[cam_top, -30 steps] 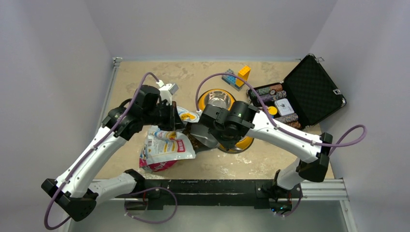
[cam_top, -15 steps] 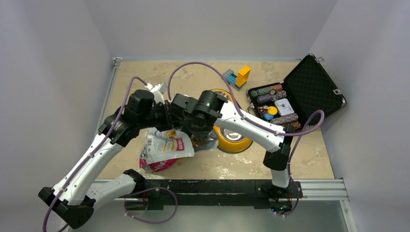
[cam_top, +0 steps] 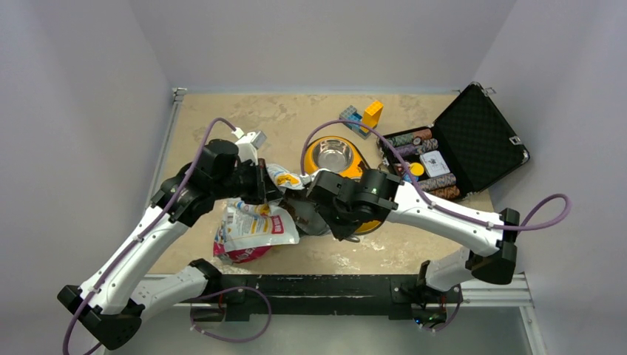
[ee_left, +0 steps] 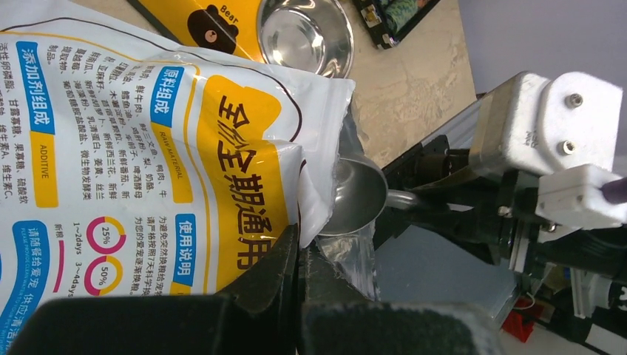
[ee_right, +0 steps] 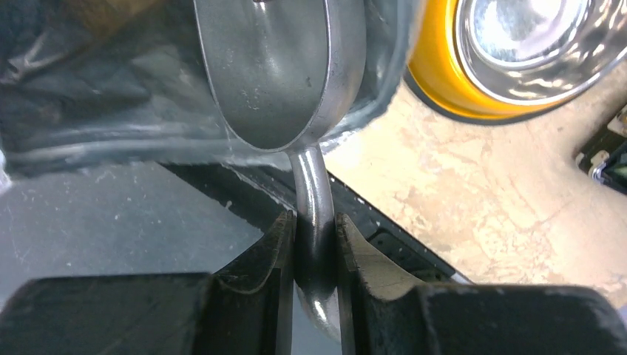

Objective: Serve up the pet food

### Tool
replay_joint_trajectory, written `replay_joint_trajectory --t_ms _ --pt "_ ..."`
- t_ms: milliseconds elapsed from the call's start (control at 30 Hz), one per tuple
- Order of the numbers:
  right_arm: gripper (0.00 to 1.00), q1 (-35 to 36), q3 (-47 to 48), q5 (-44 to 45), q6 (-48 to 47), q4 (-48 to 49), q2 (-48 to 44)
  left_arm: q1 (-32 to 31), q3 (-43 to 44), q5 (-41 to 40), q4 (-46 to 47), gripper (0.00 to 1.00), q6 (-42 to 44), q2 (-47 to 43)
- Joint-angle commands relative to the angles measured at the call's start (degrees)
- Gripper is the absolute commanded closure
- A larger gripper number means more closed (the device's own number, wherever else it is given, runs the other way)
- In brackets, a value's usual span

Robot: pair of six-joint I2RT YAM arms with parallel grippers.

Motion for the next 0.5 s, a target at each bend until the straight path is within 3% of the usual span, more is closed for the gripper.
replay_joint_trajectory --t_ms 0,133,267,367,467 --pt "1.0 0.1 0.1 -0.3 2.3 -5.1 -2.1 -0.8 1.4 11.0 7.5 1.0 3.4 -1.7" --pt "1.0 0.1 2.5 -2.4 1.1 -2.6 1.7 -0.8 -1.2 12.9 11.9 1.0 0.6 -2.0" --pt "1.0 -0.2 15.0 -5.7 -0.4 1.3 12.1 -0.8 -3.1 13.6 16.2 1.0 -4.1 -1.7" --pt "1.0 -1.5 25.0 -12.4 0.4 9.8 18.9 -0.5 -4.0 11.8 17.0 1.0 -6.9 -2.3" --pt "1.0 -3.9 21.7 -19.0 2.3 23.0 18.0 0.8 -3.9 5.5 14.1 1.0 -6.5 -7.2"
